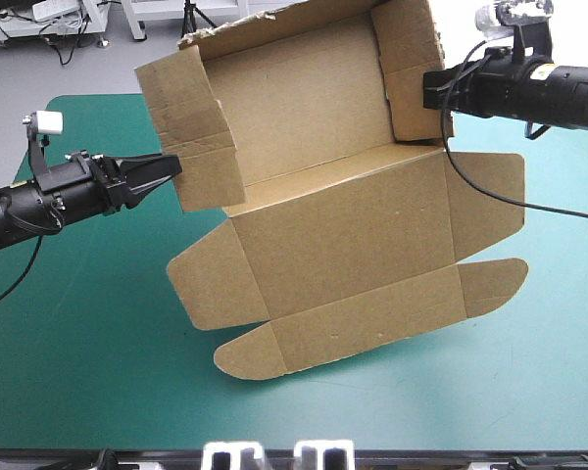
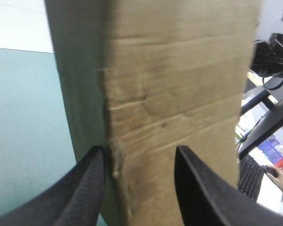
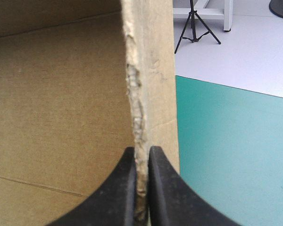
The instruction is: Fold the box
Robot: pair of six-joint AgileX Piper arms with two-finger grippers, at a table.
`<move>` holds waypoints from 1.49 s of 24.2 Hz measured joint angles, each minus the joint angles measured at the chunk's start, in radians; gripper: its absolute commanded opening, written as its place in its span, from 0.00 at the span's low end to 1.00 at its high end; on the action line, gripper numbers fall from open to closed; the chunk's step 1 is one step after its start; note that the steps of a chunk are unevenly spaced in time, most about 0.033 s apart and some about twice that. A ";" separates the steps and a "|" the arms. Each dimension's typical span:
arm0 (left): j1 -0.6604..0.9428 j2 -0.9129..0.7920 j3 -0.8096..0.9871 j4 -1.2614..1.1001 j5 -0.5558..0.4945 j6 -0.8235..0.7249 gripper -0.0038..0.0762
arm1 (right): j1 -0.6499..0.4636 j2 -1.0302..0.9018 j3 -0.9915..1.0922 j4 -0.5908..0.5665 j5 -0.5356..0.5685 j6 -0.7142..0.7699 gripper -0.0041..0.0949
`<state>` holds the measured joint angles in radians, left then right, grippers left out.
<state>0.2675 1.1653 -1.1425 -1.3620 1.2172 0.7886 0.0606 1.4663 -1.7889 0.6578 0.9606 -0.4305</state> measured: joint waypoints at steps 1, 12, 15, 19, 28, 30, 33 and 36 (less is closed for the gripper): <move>-0.001 -0.002 0.000 0.001 0.002 -0.001 0.47 | 0.000 0.004 0.001 0.008 0.000 -0.003 0.02; -0.001 -0.003 0.000 0.026 0.007 -0.003 0.47 | 0.038 0.011 0.002 0.079 0.015 -0.045 0.03; -0.001 -0.003 0.000 0.026 0.010 -0.004 0.47 | 0.112 0.011 0.002 0.026 -0.014 -0.029 0.03; -0.001 -0.003 0.000 0.113 -0.011 -0.018 0.47 | 0.211 0.011 0.002 -0.089 -0.048 0.022 0.03; -0.001 -0.003 0.000 0.277 -0.122 -0.103 0.47 | 0.317 0.011 0.002 -0.171 -0.054 0.092 0.03; -0.001 -0.003 0.000 0.290 -0.146 -0.113 0.44 | 0.335 0.011 0.002 -0.173 -0.054 0.099 0.03; -0.001 -0.003 0.000 0.313 -0.173 -0.129 0.34 | 0.363 0.011 0.002 -0.185 -0.055 0.117 0.03; 0.000 -0.003 0.000 0.333 -0.189 -0.137 0.12 | 0.392 0.011 0.002 -0.216 -0.062 0.143 0.03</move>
<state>0.2676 1.1628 -1.1425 -1.0291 1.0285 0.6511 0.4523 1.4768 -1.7870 0.4415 0.8982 -0.2871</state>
